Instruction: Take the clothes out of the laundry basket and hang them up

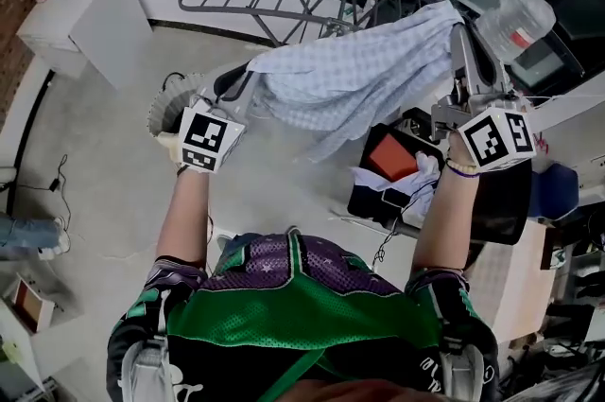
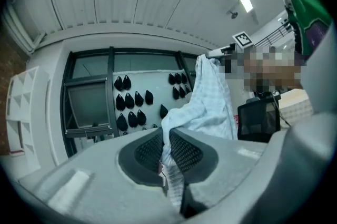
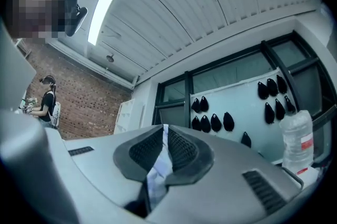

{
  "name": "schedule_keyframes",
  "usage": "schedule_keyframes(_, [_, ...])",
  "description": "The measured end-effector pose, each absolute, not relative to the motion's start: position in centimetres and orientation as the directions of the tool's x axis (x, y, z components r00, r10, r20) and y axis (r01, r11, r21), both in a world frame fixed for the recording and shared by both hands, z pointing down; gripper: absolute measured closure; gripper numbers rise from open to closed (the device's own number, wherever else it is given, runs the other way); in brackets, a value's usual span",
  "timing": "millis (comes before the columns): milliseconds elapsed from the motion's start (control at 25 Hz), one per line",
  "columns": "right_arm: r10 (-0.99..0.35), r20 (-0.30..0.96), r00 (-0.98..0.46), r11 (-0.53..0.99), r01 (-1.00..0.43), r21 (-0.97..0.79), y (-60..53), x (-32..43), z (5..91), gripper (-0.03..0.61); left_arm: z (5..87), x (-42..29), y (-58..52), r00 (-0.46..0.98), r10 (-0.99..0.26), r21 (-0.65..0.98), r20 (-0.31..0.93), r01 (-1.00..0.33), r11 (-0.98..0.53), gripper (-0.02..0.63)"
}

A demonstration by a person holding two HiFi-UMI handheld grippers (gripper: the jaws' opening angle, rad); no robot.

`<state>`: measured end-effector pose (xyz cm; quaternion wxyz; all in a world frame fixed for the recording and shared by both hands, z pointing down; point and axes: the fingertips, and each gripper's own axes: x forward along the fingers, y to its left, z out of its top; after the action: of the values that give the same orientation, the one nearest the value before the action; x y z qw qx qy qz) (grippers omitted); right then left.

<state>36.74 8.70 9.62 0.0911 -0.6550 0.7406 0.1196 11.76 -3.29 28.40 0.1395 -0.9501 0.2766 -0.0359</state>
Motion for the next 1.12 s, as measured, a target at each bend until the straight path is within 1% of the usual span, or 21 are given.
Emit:
schedule_keyframes(120, [-0.958, -0.269, -0.097, 0.096, -0.995, 0.019, 10.0, 39.8, 11.8, 0.549, 25.7, 13.0, -2.9, 0.83, -0.556, -0.326, -0.044, -0.538, -0.778, 0.577])
schedule_keyframes(280, [-0.96, -0.27, -0.075, 0.087, -0.996, -0.034, 12.3, 43.4, 14.5, 0.549, 23.0, 15.8, -2.0, 0.819, -0.569, -0.37, -0.079, -0.554, -0.746, 0.578])
schedule_keyframes(600, [-0.973, -0.23, 0.0, 0.029, -0.992, -0.123, 16.0, 50.3, 19.2, 0.549, 19.8, 20.7, -1.2, 0.793, -0.603, -0.451, -0.081, -0.569, -0.688, 0.578])
schedule_keyframes(880, [-0.981, -0.193, -0.02, 0.042, -0.993, -0.109, 15.4, 52.0, 21.3, 0.548, 19.0, 21.2, -2.9, 0.754, -0.652, -0.437, -0.078, -0.614, -0.657, 0.578])
schedule_keyframes(1120, [-0.99, -0.11, -0.091, 0.099, -0.993, -0.07, 11.1, 50.7, 24.4, 0.548, 17.8, 20.9, -7.5, 0.722, -0.681, -0.436, -0.127, -0.657, -0.615, 0.578])
